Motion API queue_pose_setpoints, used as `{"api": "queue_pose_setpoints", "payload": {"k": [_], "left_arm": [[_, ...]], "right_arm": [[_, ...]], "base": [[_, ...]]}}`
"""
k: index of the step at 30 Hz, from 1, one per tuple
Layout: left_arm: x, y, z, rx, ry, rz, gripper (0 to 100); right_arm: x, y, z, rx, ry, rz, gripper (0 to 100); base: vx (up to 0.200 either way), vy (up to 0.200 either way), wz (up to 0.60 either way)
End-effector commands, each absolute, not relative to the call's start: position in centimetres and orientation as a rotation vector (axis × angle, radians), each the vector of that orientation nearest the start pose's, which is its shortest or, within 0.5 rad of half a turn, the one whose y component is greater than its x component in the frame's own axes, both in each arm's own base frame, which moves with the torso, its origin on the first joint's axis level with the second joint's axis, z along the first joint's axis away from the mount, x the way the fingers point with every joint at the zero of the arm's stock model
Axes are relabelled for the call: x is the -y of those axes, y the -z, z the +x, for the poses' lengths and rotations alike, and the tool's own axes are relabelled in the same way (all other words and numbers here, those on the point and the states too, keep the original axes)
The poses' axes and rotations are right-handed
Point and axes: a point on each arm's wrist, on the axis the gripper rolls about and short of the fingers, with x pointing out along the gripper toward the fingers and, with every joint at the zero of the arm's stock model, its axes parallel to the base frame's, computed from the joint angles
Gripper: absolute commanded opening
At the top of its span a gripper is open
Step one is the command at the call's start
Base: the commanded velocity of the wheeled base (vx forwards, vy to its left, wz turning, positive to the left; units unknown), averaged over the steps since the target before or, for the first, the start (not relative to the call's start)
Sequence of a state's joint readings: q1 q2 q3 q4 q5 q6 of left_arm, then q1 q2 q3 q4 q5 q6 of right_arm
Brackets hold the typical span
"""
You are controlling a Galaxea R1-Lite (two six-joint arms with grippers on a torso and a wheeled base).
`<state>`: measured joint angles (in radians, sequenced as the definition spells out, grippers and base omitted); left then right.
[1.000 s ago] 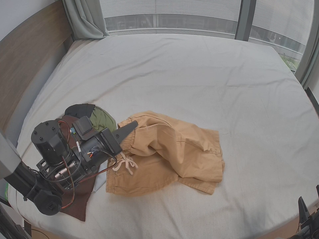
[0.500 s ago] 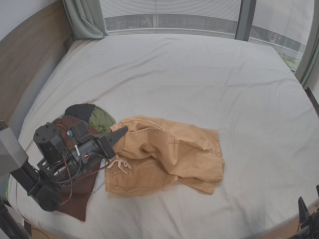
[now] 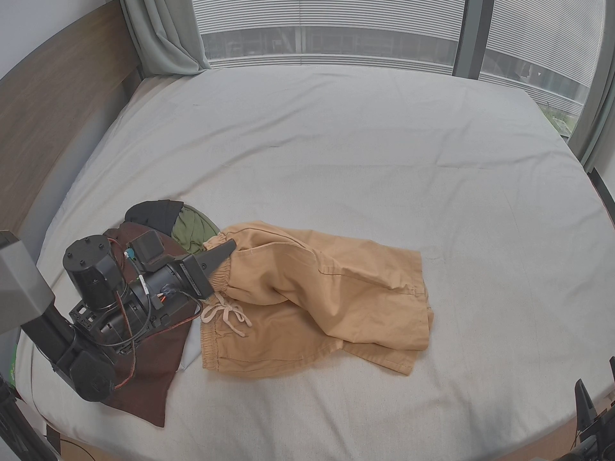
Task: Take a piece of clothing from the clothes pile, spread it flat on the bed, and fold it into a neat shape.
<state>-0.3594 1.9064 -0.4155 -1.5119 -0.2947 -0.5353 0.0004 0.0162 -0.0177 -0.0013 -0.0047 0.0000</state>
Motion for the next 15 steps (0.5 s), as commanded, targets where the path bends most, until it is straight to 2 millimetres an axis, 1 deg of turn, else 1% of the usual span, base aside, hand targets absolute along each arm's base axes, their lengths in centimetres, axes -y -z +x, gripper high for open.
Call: {"api": "queue_pose_setpoints", "payload": {"k": [1, 13, 15], "left_arm": [[10.43, -11.62, 27.06, -0.155, 0.630, -0.517, 0], [10.29, -11.06, 27.35, -0.172, 0.618, -0.520, 0], [9.89, -10.92, 27.55, -0.172, 0.603, -0.519, 0]], "right_arm": [[0.01, -7.56, -2.28, 0.002, 0.003, 0.000, 100], [0.02, -7.56, -2.28, 0.002, 0.005, 0.005, 100], [0.01, -7.55, -2.28, 0.000, 0.006, 0.005, 100]], "base": [[0.000, 0.000, 0.00], [0.000, 0.000, 0.00], [0.000, 0.000, 0.00]]}}
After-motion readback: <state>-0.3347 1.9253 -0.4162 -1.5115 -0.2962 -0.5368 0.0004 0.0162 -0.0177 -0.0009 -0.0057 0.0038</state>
